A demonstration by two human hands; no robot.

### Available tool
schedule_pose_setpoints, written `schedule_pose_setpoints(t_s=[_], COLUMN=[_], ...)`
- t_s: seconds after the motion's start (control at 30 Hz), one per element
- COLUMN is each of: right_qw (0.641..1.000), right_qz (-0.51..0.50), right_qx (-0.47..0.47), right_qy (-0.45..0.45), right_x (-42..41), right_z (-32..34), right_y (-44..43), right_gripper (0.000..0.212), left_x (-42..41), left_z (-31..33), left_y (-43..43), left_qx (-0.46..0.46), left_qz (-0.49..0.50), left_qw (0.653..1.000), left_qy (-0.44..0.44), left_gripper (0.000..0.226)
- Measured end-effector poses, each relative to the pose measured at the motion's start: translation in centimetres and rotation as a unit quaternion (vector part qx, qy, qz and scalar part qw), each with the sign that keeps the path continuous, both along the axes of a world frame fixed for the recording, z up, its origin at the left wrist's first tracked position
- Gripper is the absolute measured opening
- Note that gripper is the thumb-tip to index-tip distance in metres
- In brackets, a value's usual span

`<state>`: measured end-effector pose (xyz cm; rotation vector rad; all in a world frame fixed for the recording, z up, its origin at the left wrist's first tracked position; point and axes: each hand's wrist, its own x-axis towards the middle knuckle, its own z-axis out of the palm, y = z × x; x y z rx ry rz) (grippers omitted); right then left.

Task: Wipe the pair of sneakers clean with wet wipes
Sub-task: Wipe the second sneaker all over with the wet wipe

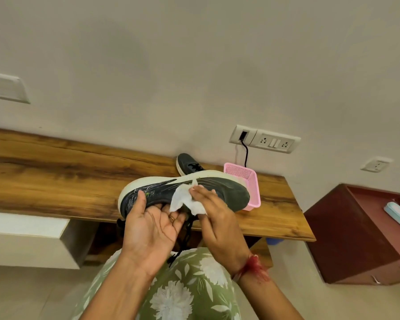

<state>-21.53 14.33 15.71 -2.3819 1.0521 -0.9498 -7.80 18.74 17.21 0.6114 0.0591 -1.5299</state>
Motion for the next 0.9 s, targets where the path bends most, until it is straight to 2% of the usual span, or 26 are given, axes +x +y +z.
schedule_pose_setpoints(t_s=[0.13, 0.17, 0.27, 0.3, 0.4, 0.47, 0.53, 0.57, 0.63, 0.67, 0.73, 0.9], right_qw=[0.995, 0.995, 1.0, 1.0, 0.996, 0.985, 0.951, 0.945, 0.959, 0.968, 0.981, 0.997], right_qz=[0.096, 0.092, -0.021, -0.022, 0.082, 0.067, -0.044, -0.109, -0.189, -0.196, -0.181, -0.075], right_qx=[-0.004, 0.0, 0.02, 0.015, 0.034, 0.109, 0.154, 0.126, 0.053, 0.036, 0.016, -0.024], right_qy=[0.037, 0.038, -0.004, -0.009, -0.011, -0.118, -0.266, -0.283, -0.206, -0.151, -0.064, -0.005], right_x=[0.7, 0.5, -0.2, -0.1, 0.7, 0.5, -0.7, -1.3, -2.2, -2.1, -1.2, 0.8], right_z=[-0.3, -0.6, -0.8, -0.7, -0.1, 0.8, 1.4, 1.4, 0.9, 0.6, -0.4, -1.3], right_y=[1.4, 1.2, -0.2, 0.0, 1.8, 1.9, 0.6, -0.2, -1.4, -1.7, -1.6, 0.3], right_gripper=[0.044, 0.043, 0.045, 0.046, 0.043, 0.039, 0.033, 0.032, 0.039, 0.042, 0.046, 0.049], left_x=[0.1, 0.1, -0.2, -0.2, 0.3, 0.7, 0.8, 0.8, 0.6, 0.6, 0.2, -0.1], left_z=[0.0, 0.0, 0.1, 0.1, 0.2, 0.2, 0.4, 0.4, 0.5, 0.6, 0.8, 0.8], left_y=[0.2, 0.2, 0.1, 0.0, 0.1, 0.0, -0.2, -0.2, -0.2, -0.2, -0.2, -0.1], left_qx=[0.002, 0.003, -0.003, -0.006, -0.015, -0.014, -0.01, -0.006, 0.001, 0.002, 0.002, 0.001], left_qz=[-0.034, -0.03, 0.006, 0.01, -0.008, 0.004, 0.024, 0.03, 0.033, 0.029, 0.021, 0.013], left_qw=[0.999, 0.999, 1.0, 1.0, 1.0, 1.0, 1.0, 0.999, 0.999, 0.999, 1.0, 1.0], left_qy=[-0.007, -0.013, -0.006, -0.003, 0.0, 0.003, 0.011, 0.013, 0.016, 0.015, 0.011, 0.004], left_gripper=[0.072, 0.071, 0.065, 0.064, 0.066, 0.064, 0.063, 0.063, 0.063, 0.062, 0.061, 0.062])
